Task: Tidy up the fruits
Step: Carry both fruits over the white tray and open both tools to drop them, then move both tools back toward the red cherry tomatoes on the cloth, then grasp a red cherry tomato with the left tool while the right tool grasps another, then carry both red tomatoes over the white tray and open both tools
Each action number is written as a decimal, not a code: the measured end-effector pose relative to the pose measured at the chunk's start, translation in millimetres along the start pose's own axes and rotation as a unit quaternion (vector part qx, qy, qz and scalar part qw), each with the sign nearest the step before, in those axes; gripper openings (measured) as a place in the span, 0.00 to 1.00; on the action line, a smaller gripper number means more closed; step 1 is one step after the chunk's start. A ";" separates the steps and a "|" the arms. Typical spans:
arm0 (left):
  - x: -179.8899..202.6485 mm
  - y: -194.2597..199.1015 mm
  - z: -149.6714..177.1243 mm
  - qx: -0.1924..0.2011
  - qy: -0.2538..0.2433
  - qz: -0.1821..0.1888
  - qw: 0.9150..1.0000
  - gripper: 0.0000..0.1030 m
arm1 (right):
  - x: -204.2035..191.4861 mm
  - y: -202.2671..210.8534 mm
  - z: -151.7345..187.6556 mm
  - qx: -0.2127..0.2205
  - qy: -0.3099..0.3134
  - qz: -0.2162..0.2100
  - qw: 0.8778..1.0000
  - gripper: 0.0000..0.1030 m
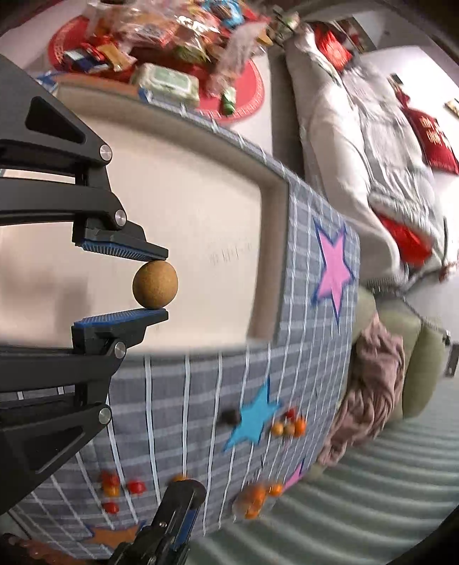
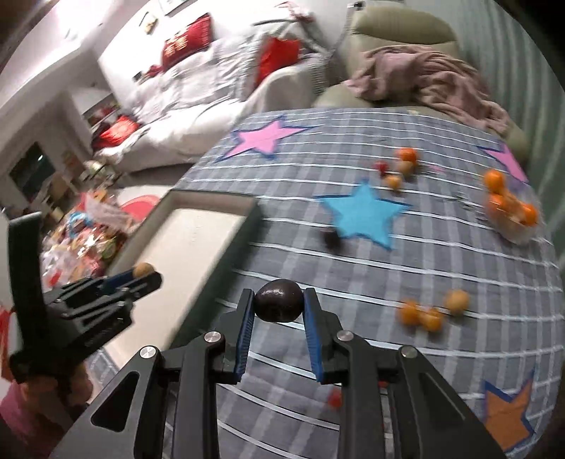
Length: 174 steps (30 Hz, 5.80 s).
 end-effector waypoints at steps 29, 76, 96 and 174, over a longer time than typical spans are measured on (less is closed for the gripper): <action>-83.8 -37.1 30.6 -0.024 0.083 -0.069 0.994 0.84 | -94.8 -102.3 3.8 -0.078 0.061 -0.008 0.995 0.69; 130.9 19.4 77.8 -0.023 -0.145 -0.013 0.989 0.84 | 130.3 49.4 120.4 -0.014 -0.070 0.167 0.983 1.00; 195.4 -17.0 52.7 -0.016 -0.186 0.029 0.982 0.84 | 166.3 46.8 126.0 0.007 -0.064 0.192 0.979 1.00; 45.1 66.3 46.2 0.050 -0.045 0.052 0.996 0.24 | 42.2 68.9 72.6 0.015 -0.018 0.018 1.000 0.21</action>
Point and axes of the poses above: each gripper's, at about its wrist camera, not at the fingertips, and y roughly against the way its jaws point, x to its right, z to its underside, the point moved 4 cm from there along -y, roughly the way its jaws point, and after that the axes turned 8 degrees about -y, right-handed, at the moved point
